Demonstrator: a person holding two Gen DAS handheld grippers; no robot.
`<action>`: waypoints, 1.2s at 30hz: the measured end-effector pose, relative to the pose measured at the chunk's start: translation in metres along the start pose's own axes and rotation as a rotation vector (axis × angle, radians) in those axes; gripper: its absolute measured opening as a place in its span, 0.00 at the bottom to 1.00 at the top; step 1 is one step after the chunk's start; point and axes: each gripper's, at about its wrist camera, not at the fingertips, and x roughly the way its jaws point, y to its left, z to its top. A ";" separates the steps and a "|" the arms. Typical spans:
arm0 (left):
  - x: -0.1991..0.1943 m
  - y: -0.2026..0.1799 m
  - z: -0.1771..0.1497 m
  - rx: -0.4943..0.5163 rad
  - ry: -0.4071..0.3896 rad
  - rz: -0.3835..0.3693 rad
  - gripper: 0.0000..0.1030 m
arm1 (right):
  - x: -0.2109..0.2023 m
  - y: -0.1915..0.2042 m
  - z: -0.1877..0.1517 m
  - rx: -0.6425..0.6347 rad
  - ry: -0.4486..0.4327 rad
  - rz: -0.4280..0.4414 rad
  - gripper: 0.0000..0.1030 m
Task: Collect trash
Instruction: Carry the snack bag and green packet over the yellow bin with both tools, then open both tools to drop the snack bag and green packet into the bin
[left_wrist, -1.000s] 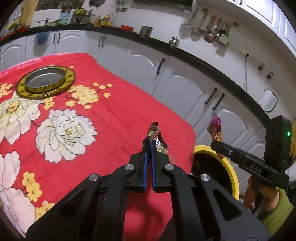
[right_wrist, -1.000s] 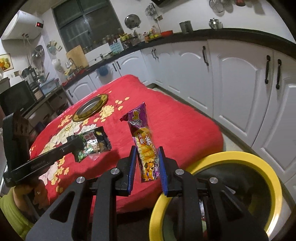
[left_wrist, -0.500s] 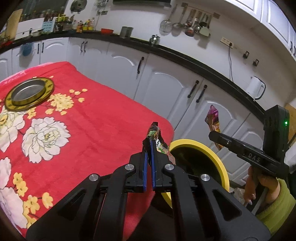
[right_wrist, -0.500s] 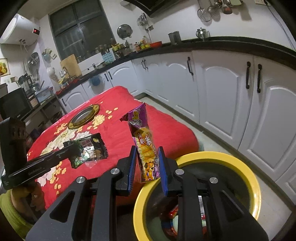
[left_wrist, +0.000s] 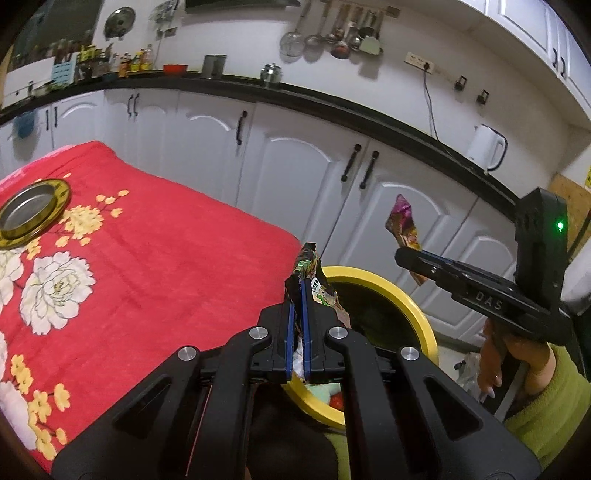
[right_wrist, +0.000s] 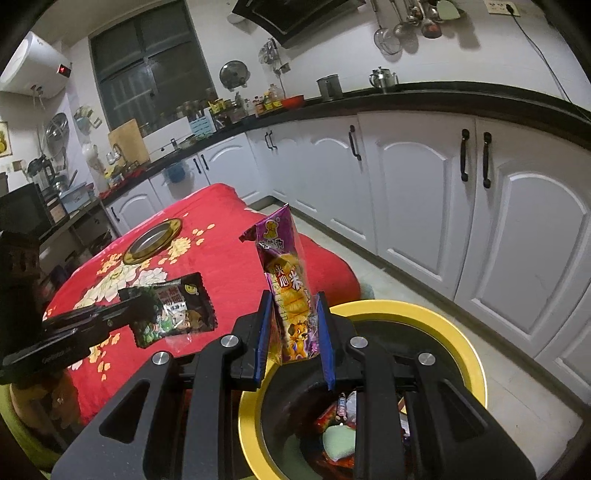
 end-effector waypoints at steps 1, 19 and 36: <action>0.001 -0.004 -0.001 0.009 0.004 -0.003 0.01 | -0.001 -0.003 0.000 0.004 -0.002 -0.002 0.22; 0.025 -0.046 -0.013 0.099 0.080 -0.034 0.01 | -0.007 -0.034 -0.019 0.052 0.042 -0.022 0.24; 0.052 -0.064 -0.019 0.136 0.136 -0.053 0.02 | -0.010 -0.056 -0.031 0.098 0.065 -0.019 0.30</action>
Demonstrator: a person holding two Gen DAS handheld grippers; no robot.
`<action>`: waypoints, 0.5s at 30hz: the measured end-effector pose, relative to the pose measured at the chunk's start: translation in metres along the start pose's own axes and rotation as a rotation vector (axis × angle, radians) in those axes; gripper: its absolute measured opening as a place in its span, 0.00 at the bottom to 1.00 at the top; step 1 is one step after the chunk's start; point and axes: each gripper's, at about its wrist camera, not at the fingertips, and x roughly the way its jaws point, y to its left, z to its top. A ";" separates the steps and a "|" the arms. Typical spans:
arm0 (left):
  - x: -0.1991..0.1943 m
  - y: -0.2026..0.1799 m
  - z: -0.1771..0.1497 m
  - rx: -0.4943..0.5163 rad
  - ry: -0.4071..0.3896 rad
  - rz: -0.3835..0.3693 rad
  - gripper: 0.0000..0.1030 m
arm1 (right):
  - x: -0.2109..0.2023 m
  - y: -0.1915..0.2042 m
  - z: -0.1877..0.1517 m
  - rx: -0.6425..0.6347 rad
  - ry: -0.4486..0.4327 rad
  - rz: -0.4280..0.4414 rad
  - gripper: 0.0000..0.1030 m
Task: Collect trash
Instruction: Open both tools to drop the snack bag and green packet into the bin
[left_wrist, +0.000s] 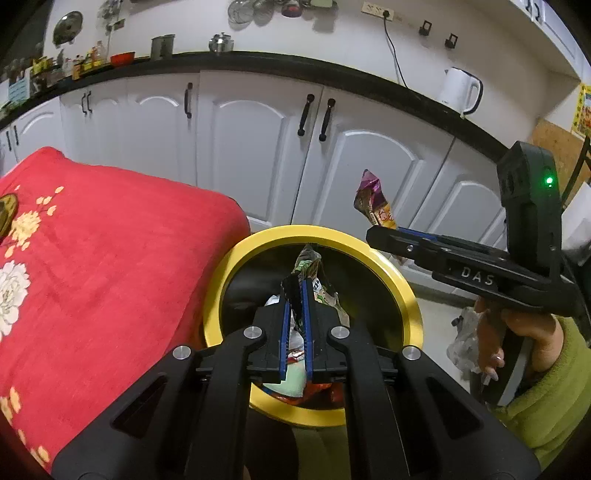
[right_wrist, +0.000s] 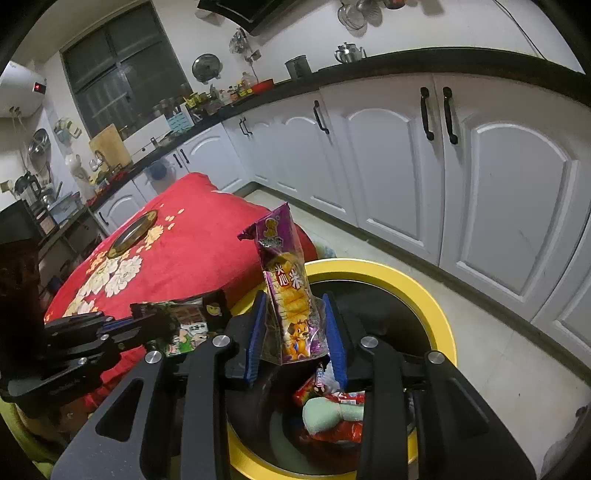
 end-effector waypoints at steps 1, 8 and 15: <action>0.002 0.000 0.000 0.002 0.003 0.002 0.02 | 0.000 -0.001 0.000 0.001 0.001 0.000 0.30; 0.017 0.000 0.001 0.004 0.030 0.007 0.02 | 0.000 -0.006 0.000 0.012 0.003 -0.005 0.32; 0.019 -0.003 0.001 0.009 0.030 0.015 0.10 | -0.002 -0.009 -0.001 0.020 -0.002 -0.008 0.35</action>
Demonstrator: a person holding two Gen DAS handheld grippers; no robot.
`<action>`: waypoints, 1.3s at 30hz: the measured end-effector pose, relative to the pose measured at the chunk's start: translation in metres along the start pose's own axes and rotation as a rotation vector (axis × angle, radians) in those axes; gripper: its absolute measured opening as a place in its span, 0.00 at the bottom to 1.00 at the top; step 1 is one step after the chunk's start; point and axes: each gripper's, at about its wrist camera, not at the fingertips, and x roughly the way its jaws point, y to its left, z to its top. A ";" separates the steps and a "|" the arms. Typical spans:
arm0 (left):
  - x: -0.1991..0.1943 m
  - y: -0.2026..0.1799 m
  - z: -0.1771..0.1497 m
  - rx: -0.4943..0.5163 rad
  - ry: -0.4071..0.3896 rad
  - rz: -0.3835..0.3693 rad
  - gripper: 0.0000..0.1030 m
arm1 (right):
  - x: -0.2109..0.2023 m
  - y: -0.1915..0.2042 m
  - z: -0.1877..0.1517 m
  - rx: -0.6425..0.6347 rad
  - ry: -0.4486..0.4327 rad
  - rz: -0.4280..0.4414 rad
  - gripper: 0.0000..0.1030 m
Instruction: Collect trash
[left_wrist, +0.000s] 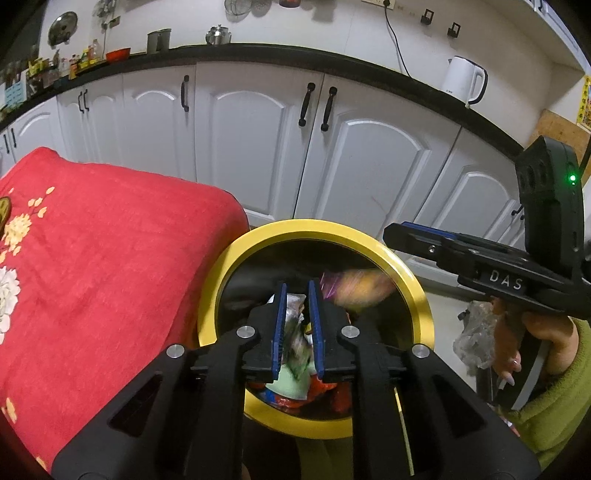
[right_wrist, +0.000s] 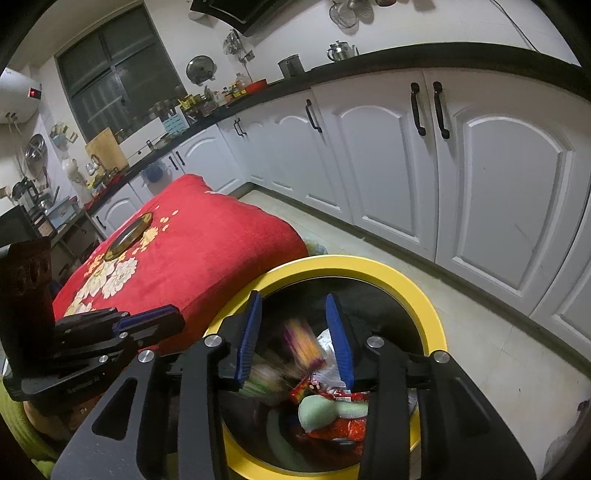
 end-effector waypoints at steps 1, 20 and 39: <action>0.000 -0.001 0.000 -0.002 0.000 0.000 0.16 | -0.001 -0.001 0.000 0.002 -0.002 -0.001 0.37; -0.033 0.031 0.004 -0.102 -0.072 0.099 0.89 | -0.032 0.019 0.006 -0.083 -0.083 -0.061 0.85; -0.123 0.081 -0.010 -0.193 -0.245 0.289 0.89 | -0.049 0.112 0.002 -0.222 -0.182 -0.037 0.94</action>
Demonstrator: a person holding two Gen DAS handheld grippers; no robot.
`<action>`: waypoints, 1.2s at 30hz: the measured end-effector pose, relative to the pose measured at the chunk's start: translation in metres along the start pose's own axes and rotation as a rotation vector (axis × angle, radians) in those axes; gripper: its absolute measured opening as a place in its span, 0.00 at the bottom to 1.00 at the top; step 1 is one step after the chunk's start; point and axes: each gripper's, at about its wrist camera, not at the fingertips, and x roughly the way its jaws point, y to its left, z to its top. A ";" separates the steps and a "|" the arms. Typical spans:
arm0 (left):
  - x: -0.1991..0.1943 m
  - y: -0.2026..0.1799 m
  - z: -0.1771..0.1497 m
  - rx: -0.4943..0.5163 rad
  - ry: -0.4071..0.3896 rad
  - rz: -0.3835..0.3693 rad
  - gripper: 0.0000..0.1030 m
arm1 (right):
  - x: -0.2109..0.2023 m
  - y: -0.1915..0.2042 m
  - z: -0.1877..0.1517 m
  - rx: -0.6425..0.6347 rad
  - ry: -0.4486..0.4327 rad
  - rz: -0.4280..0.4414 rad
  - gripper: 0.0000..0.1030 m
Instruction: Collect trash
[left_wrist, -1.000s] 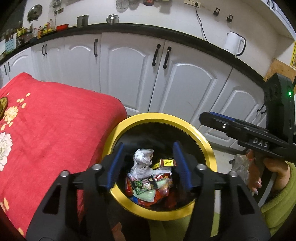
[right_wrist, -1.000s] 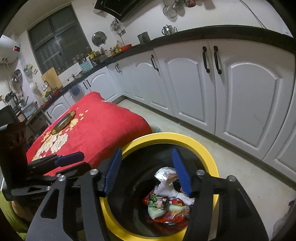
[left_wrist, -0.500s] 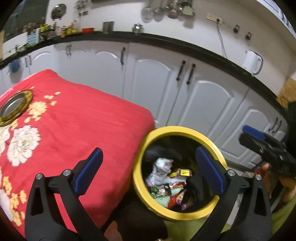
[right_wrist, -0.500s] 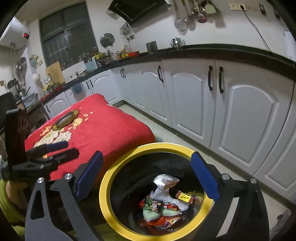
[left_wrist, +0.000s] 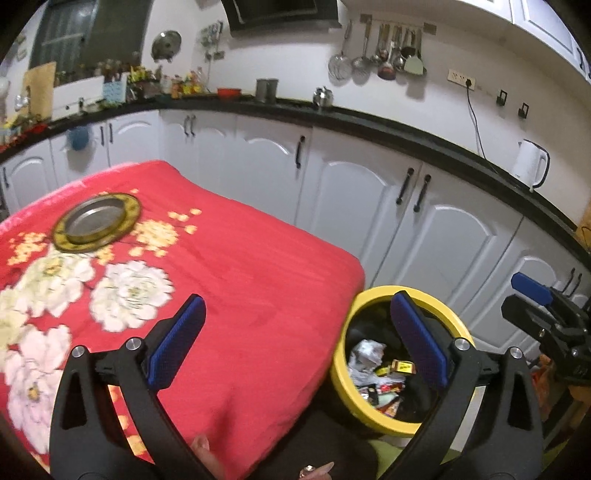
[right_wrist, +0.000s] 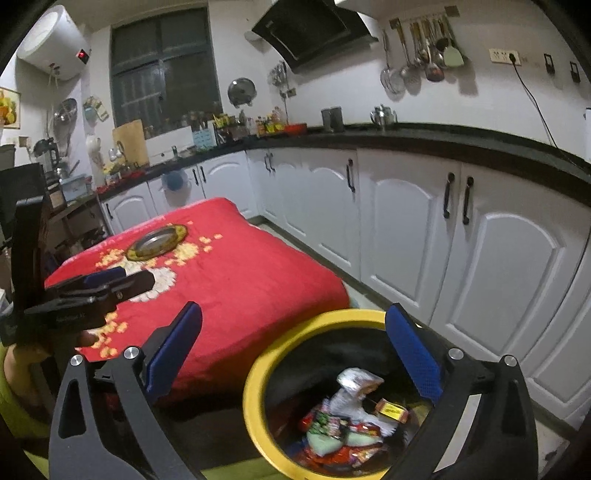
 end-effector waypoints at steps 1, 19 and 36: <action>-0.005 0.003 -0.001 0.002 -0.009 0.008 0.89 | -0.001 0.005 0.001 0.003 -0.012 0.006 0.94; -0.086 0.033 -0.028 0.056 -0.191 0.146 0.89 | -0.029 0.075 -0.027 -0.072 -0.277 -0.017 0.94; -0.102 0.039 -0.045 0.025 -0.247 0.121 0.90 | -0.024 0.090 -0.044 -0.110 -0.297 -0.048 0.94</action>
